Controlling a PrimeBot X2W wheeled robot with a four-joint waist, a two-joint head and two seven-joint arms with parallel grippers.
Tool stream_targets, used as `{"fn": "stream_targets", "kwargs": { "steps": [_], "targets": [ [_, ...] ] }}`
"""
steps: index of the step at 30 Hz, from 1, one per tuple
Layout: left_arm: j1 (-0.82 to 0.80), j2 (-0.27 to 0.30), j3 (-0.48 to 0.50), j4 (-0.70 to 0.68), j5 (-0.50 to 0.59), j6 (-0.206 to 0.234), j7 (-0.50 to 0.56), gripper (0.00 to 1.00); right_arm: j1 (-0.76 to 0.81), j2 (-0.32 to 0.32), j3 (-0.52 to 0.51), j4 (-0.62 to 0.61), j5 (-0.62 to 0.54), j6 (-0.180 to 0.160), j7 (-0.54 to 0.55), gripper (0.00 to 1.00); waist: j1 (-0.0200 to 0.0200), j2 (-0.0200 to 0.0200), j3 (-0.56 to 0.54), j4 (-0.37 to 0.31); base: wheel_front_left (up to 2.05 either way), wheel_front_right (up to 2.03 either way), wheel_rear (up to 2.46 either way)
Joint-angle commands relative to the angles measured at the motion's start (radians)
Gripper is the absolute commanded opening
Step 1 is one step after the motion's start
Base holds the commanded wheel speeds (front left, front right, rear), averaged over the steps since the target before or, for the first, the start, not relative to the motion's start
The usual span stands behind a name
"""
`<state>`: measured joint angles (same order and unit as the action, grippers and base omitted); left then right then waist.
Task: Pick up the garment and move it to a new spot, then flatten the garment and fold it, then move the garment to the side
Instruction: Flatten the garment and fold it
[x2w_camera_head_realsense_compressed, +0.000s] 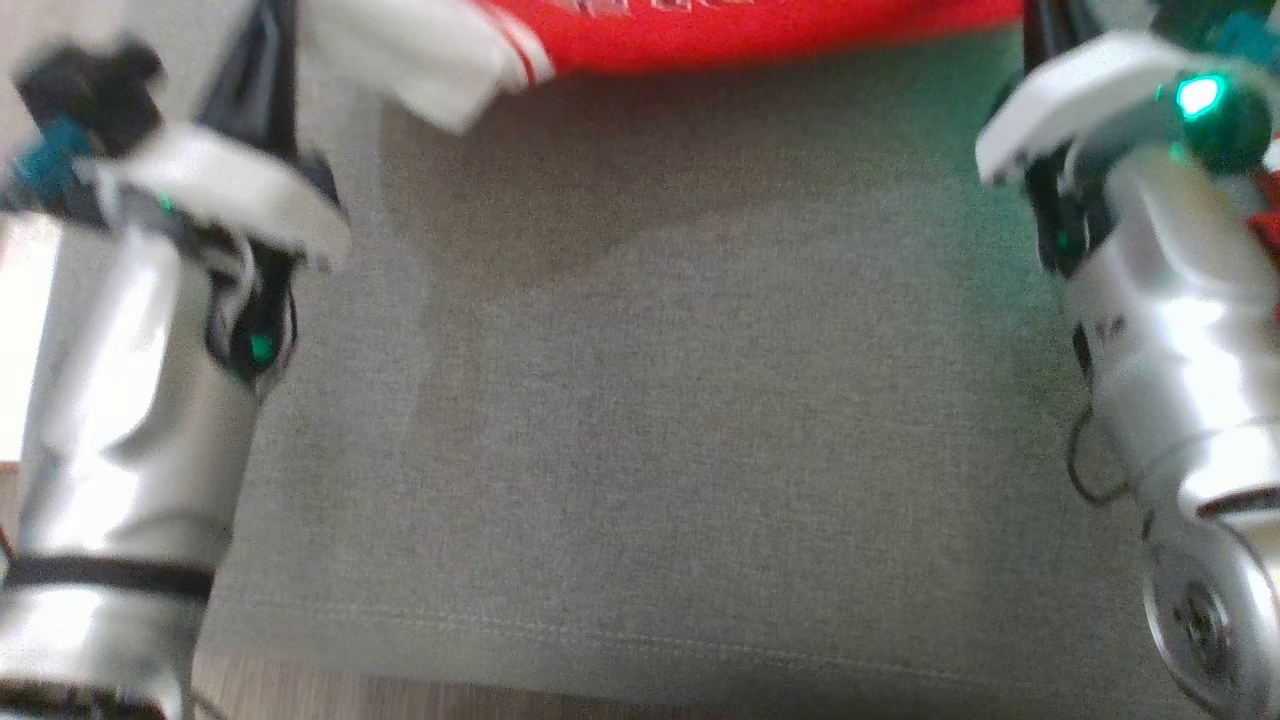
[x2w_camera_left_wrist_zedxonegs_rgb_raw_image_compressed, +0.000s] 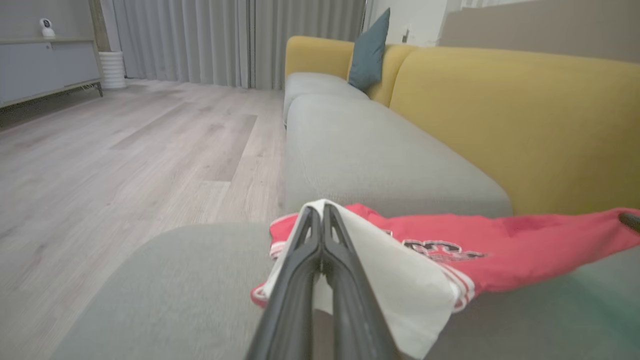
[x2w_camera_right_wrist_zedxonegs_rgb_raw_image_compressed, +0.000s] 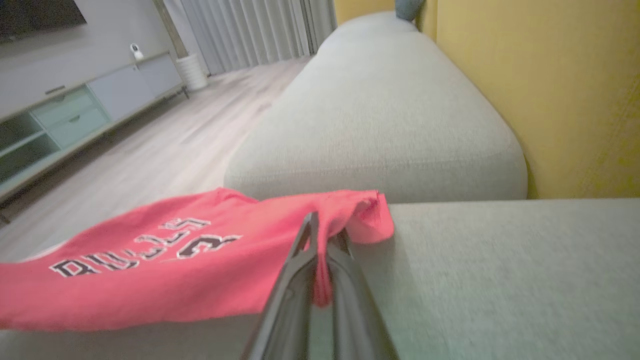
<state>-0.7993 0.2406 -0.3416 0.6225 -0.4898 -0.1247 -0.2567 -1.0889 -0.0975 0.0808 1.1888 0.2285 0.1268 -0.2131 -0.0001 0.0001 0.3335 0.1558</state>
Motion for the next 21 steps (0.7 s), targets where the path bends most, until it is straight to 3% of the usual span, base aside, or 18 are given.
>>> {"fn": "stream_targets", "kwargs": {
  "steps": [1, 12, 21],
  "targets": [
    [0.007, 0.068, 0.010, -0.038, -0.012, -0.006, -0.005, 0.00, 0.016, -0.002, 0.034, -0.020, 0.018, 0.004, 0.019, 0.00, 0.0001, -0.0001, -0.050, 0.003, 0.00, 0.00, 0.00],
    [0.231, 0.169, -0.126, -0.101, -0.108, -0.006, 0.001, 0.00, 0.224, -0.094, 0.221, -0.067, 0.162, 0.004, 0.235, 0.00, 0.0001, -0.0001, -0.177, -0.002, 0.00, 0.00, 0.00],
    [0.336, 0.255, -0.228, -0.231, -0.188, -0.006, 0.083, 0.00, 0.345, -0.183, 0.350, -0.179, 0.269, 0.004, 0.384, 0.00, 0.0001, -0.0001, -0.241, -0.009, 0.00, 0.00, 0.00]
  ]
}}
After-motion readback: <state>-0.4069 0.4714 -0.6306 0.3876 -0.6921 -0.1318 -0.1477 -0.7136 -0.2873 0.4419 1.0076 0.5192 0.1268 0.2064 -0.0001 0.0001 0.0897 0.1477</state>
